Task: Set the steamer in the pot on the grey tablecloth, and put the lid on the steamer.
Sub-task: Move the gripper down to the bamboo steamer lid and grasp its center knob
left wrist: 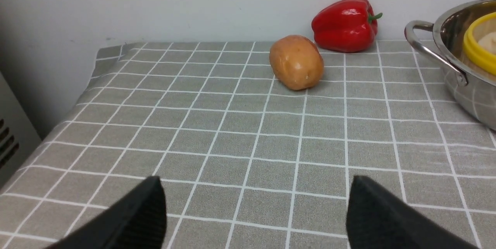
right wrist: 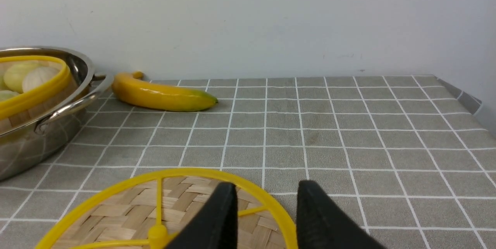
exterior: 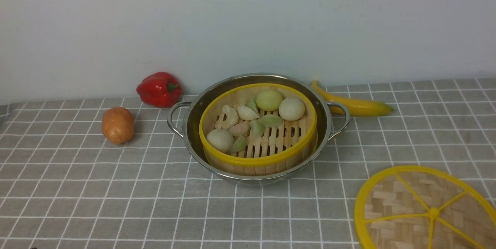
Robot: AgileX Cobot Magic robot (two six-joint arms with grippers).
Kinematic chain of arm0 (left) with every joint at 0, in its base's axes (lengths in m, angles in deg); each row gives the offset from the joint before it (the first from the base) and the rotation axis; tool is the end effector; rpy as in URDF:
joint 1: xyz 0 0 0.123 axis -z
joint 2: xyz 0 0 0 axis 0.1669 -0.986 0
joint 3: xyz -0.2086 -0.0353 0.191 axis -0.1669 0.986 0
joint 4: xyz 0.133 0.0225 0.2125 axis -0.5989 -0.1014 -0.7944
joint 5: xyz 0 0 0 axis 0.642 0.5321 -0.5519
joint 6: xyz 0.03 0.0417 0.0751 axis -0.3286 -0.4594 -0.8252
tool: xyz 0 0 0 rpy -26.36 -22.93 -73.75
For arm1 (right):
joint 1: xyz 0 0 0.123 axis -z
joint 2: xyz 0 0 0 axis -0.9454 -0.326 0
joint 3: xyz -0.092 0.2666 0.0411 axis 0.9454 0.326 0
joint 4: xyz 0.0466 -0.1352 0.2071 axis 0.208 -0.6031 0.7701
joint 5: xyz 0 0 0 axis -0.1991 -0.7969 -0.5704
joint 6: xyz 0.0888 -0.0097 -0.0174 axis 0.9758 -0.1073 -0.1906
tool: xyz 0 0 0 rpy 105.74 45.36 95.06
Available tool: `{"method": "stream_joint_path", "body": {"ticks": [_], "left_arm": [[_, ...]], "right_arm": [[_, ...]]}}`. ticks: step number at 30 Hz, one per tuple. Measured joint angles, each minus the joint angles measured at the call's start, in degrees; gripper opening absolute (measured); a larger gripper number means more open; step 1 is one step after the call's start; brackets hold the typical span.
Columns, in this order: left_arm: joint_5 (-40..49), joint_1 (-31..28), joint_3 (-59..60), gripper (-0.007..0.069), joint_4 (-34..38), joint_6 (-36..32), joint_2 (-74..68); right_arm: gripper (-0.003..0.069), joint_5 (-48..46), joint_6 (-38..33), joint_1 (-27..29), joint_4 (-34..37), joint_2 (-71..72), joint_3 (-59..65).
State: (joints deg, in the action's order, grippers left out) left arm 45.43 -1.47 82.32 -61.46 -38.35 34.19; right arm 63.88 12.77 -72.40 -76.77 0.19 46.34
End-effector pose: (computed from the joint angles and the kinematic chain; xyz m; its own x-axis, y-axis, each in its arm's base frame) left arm 0.0532 0.0083 0.1799 -0.2626 0.0085 -0.9649 -0.1556 0.9865 0.0510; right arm 0.0543 -0.0057 0.1807 -0.2405 0.1350 -0.9612 0.0837 0.9895 0.1180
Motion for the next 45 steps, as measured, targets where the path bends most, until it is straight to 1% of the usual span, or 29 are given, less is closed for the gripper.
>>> {"method": "stream_joint_path", "body": {"ticks": [17, 23, 29, 32, 33, 34, 36, 41, 43, 44, 45], "left_arm": [[0.00, 0.00, 0.00, 0.0578, 0.05, 0.19, 0.05], [0.00, 0.00, 0.00, 0.0578, 0.05, 0.19, 0.05], [0.00, 0.00, 0.00, 0.0578, 0.05, 0.08, 0.05], [0.00, 0.00, 0.00, 0.0578, 0.05, 0.08, 0.05], [0.00, 0.00, 0.00, 0.0578, 0.05, 0.08, 0.05], [0.00, 0.00, 0.00, 0.0578, 0.05, 0.07, 0.05], [0.00, 0.00, 0.00, 0.0578, 0.05, 0.07, 0.05], [0.00, 0.00, 0.00, 0.0578, -0.01, 0.01, 0.05], [0.00, 0.00, 0.00, 0.0578, -0.01, 0.01, 0.05], [0.00, 0.00, 0.00, 0.0578, -0.01, 0.01, 0.05], [0.00, 0.00, 0.00, 0.0578, -0.01, 0.01, 0.05]], "right_arm": [[0.0242, 0.00, 0.00, 0.00, 0.00, 0.00, 0.00], [0.0242, 0.00, 0.00, -1.82, 0.00, 0.00, 0.00], [0.0242, 0.00, 0.07, -1.94, 0.07, 0.00, 0.00], [0.0242, 0.12, 2.94, -1.94, 2.08, 0.00, 0.00], [0.0242, 0.12, 2.94, -1.94, 2.59, 0.00, 0.00], [0.0242, 0.38, 5.81, -1.94, 4.27, 0.00, -0.08], [0.0242, 0.30, 6.70, -1.94, 5.09, 0.00, -0.79], [0.0242, -0.27, 6.09, -1.94, 6.41, -0.34, -11.40], [0.0242, -2.37, 5.17, -1.94, 7.20, -1.72, -16.15], [0.0242, -4.96, 3.54, -1.94, 7.67, -3.26, -19.59], [0.0242, -5.47, 3.54, -1.94, 7.72, -3.26, -20.06]]}}
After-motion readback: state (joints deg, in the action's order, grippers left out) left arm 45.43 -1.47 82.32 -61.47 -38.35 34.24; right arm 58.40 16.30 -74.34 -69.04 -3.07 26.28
